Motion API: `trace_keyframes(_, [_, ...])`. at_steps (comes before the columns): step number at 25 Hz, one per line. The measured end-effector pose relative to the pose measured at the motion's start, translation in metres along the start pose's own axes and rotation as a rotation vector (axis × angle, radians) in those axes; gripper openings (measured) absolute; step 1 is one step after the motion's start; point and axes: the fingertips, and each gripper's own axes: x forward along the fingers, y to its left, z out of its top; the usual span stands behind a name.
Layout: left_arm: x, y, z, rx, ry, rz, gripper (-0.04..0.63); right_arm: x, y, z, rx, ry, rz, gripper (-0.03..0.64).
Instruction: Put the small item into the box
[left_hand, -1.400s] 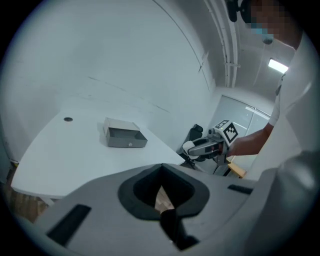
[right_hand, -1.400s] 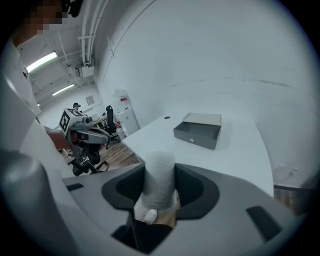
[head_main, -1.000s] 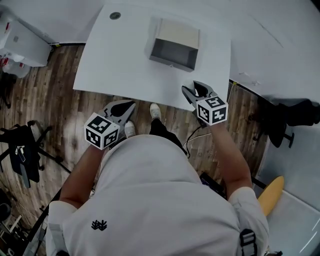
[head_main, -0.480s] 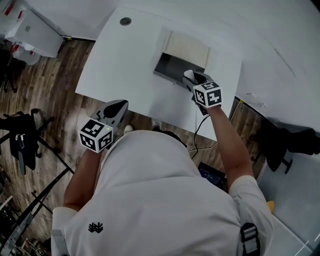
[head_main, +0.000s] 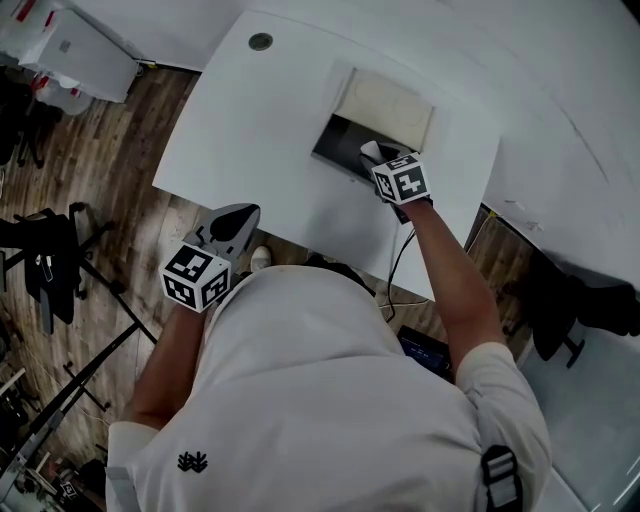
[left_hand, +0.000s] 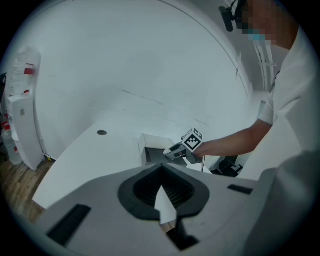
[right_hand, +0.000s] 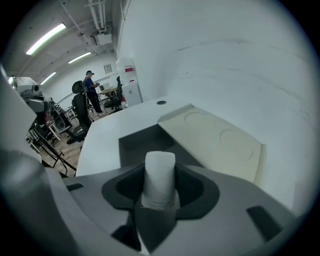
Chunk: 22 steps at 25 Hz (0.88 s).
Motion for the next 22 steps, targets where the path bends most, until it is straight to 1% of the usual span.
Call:
trace_keyframes(8, [0.005,0.001,0.0,-0.007,0.019,0.034,0.006,0.03,-0.011,-0.017,-0.027,0.103,0.013,0.178])
trace_keyframes(17, [0.009,0.003,0.002,-0.021,0.028,0.061,0.006,0.043,-0.01,-0.023,-0.065,0.149,0.029,0.184])
trace_keyframes(22, [0.01,0.005,0.006,-0.021,0.027,0.067,0.006,0.05,-0.007,-0.024,-0.093,0.155,0.041,0.187])
